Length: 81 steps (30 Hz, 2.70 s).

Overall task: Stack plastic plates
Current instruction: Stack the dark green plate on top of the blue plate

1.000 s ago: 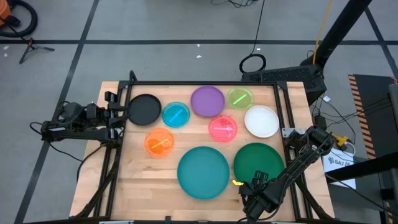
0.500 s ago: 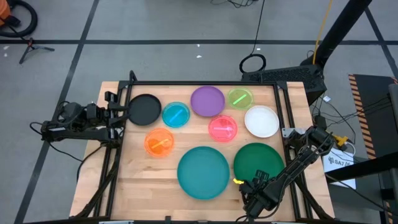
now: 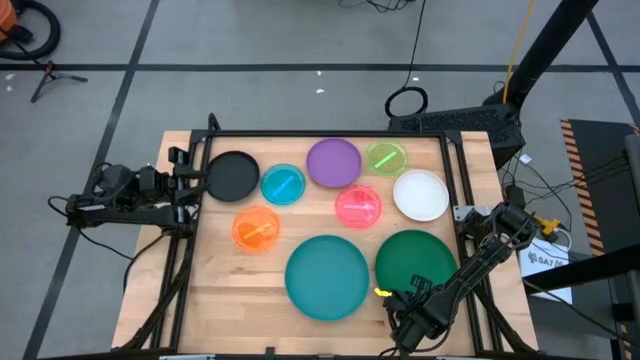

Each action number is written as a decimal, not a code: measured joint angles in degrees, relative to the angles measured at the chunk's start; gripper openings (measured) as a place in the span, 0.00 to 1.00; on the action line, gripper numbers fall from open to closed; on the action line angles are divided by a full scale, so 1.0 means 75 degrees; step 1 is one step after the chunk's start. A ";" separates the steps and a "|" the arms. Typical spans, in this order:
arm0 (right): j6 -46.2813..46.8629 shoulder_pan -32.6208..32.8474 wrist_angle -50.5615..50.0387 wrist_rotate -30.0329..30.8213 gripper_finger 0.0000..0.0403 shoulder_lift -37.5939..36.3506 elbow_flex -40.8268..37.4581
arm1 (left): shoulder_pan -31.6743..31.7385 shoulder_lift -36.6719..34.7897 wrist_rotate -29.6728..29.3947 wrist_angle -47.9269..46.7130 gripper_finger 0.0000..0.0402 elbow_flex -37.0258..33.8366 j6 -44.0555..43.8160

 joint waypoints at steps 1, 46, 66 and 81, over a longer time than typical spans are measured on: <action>-0.0002 0.0000 0.0000 0.0003 0.08 -0.0006 0.0000 | 0.0000 0.0000 0.0000 0.0000 0.33 0.0000 0.0000; 0.0836 -0.0318 -0.3106 0.0052 0.01 -0.0001 0.2451 | -0.0003 0.0000 0.0000 -0.0006 0.33 -0.0003 -0.0020; 0.0325 -0.0852 -0.3895 0.0939 0.01 -0.0001 0.3591 | 0.0000 0.0000 0.0000 -0.0009 0.33 -0.0003 -0.0017; -0.1863 -0.2110 -0.3264 0.1275 0.01 -0.0001 0.4111 | 0.0000 0.0000 0.0000 -0.0023 0.33 -0.0003 0.0007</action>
